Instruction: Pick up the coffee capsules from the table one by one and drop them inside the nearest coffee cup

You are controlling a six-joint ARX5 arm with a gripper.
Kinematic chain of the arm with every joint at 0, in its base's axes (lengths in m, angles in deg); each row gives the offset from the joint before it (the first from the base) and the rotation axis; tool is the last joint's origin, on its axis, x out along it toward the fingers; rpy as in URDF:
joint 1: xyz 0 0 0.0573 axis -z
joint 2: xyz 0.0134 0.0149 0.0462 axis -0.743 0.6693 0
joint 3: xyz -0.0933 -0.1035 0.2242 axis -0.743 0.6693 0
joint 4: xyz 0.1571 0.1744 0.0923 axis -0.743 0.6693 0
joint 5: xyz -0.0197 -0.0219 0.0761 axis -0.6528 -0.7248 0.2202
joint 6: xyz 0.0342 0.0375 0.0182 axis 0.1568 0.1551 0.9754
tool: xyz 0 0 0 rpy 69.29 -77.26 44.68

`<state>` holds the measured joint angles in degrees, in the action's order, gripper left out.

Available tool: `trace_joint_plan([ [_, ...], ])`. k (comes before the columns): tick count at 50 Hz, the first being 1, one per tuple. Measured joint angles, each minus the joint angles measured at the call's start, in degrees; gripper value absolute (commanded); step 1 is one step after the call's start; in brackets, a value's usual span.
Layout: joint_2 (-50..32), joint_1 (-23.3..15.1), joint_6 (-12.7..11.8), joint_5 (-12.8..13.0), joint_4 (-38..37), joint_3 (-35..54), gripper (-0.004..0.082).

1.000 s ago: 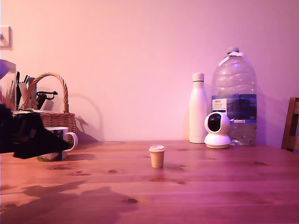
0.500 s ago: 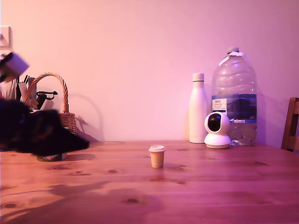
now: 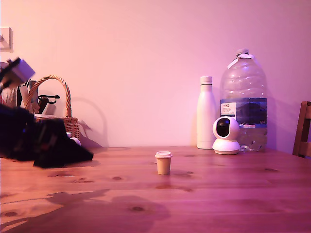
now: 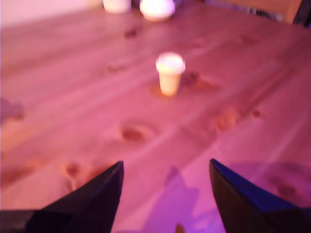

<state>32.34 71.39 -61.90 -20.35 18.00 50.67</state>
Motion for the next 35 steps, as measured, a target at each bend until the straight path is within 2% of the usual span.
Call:
trace_joint_plan([
  [10, 0.0, 1.5, 0.4, 0.0, 4.5, -4.7, 0.0501],
  [19, 0.5, 1.9, 0.5, 0.0, 5.6, -8.8, 0.0501],
  [30, 8.0, 3.8, 0.5, 0.0, 5.7, -12.1, 0.0501],
  [35, 10.6, 4.5, 0.5, 0.0, 3.5, -12.9, 0.0501],
])
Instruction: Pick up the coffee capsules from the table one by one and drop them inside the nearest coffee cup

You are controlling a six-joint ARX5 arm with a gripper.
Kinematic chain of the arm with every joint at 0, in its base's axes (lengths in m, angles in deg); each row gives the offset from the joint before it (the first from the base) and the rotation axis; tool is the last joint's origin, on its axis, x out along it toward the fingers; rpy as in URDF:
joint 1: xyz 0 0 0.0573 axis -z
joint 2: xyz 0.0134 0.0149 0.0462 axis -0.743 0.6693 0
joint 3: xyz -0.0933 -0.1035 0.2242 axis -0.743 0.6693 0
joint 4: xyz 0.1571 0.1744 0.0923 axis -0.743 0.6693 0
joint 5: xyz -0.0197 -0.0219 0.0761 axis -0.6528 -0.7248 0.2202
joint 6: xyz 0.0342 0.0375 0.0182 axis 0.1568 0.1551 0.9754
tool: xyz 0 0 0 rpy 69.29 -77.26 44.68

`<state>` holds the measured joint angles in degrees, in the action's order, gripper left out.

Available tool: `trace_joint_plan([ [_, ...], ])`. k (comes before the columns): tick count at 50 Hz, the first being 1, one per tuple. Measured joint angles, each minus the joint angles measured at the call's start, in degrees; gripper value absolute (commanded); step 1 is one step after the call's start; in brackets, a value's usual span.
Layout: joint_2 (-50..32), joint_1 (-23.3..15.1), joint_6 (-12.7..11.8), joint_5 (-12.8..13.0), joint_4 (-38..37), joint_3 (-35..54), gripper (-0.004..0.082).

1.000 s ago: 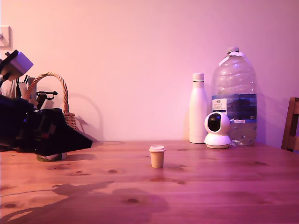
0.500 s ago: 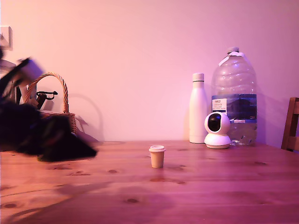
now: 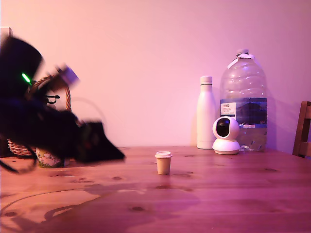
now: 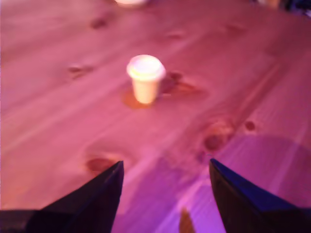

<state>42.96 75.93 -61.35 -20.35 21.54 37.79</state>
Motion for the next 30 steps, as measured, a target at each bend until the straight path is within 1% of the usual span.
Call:
trace_joint_plan([
  [8, 2.6, 0.7, 0.0, 0.0, -2.7, -2.3, 0.0501],
  [25, 9.3, 2.4, -0.2, -0.3, -3.0, -9.4, 0.0501],
  [27, 9.9, 2.5, -1.3, -0.3, -3.0, -10.3, 0.0501],
  [30, 10.6, 2.7, -1.4, -0.3, -3.0, -11.6, 0.0501],
])
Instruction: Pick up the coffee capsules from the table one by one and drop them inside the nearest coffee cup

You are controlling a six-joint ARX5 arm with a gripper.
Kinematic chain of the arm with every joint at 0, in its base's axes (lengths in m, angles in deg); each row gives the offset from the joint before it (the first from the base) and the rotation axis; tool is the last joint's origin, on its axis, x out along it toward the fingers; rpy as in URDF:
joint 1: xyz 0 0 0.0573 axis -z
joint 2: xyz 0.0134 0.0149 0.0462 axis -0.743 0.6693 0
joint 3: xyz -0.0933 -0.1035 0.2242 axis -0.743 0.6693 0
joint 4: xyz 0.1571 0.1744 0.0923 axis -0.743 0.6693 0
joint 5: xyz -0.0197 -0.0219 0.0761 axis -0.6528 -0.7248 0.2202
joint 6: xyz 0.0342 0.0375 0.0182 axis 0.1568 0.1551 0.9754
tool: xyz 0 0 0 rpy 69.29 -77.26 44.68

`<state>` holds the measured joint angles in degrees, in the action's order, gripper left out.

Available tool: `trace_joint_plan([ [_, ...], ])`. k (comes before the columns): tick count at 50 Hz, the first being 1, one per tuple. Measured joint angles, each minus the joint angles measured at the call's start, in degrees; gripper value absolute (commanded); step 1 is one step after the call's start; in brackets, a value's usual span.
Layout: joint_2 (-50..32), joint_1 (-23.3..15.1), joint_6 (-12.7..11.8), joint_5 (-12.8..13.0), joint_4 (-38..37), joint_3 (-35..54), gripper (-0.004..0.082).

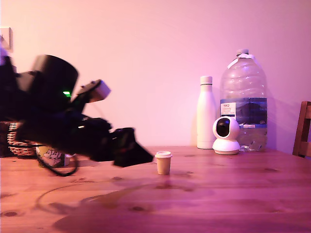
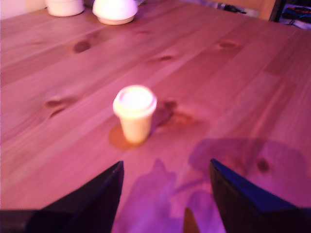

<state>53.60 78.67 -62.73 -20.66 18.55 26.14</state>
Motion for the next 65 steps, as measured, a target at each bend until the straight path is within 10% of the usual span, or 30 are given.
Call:
trace_joint_plan([
  [65, 10.6, 2.7, -5.8, 5.9, 15.1, -18.8, 0.0431],
])
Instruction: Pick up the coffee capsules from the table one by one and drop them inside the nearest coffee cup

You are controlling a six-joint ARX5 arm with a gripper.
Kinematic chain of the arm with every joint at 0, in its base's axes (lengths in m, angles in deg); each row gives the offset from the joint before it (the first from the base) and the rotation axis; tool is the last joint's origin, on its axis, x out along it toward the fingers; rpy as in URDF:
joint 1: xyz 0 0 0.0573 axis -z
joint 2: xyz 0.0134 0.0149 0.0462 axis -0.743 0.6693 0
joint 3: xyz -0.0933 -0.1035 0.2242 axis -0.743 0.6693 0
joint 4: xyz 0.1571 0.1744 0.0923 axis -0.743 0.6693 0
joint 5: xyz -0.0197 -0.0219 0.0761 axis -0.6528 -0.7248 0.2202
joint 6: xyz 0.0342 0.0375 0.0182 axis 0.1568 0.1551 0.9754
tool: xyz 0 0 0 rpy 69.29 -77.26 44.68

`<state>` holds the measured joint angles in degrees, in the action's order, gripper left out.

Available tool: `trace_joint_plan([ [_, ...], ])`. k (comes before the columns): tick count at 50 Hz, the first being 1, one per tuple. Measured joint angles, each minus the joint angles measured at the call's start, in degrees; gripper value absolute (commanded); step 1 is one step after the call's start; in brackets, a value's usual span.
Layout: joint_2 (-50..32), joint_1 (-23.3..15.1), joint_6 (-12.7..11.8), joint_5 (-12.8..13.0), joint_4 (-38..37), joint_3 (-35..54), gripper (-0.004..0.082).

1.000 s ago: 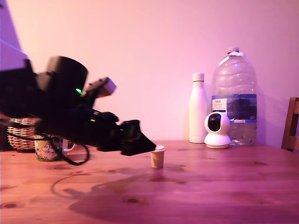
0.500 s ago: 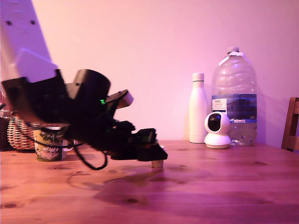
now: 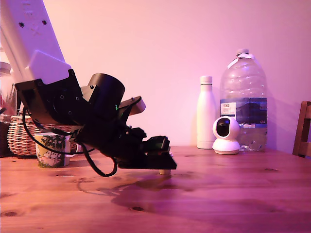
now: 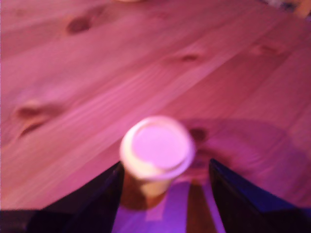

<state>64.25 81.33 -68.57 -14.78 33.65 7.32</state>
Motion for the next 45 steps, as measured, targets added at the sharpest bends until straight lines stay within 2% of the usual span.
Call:
trace_joint_plan([
  [5, 0.0, 0.0, 0.0, 0.7, 0.0, 0.0, 0.0323],
  [14, 0.0, 0.0, 0.7, 0.9, 0.0, 0.0, 0.0296],
  [21, 0.0, 0.0, 1.2, 0.9, -0.1, 0.0, 0.0232],
  [45, 0.0, 0.0, 1.4, 0.5, -2.2, 0.0, 0.0231],
])
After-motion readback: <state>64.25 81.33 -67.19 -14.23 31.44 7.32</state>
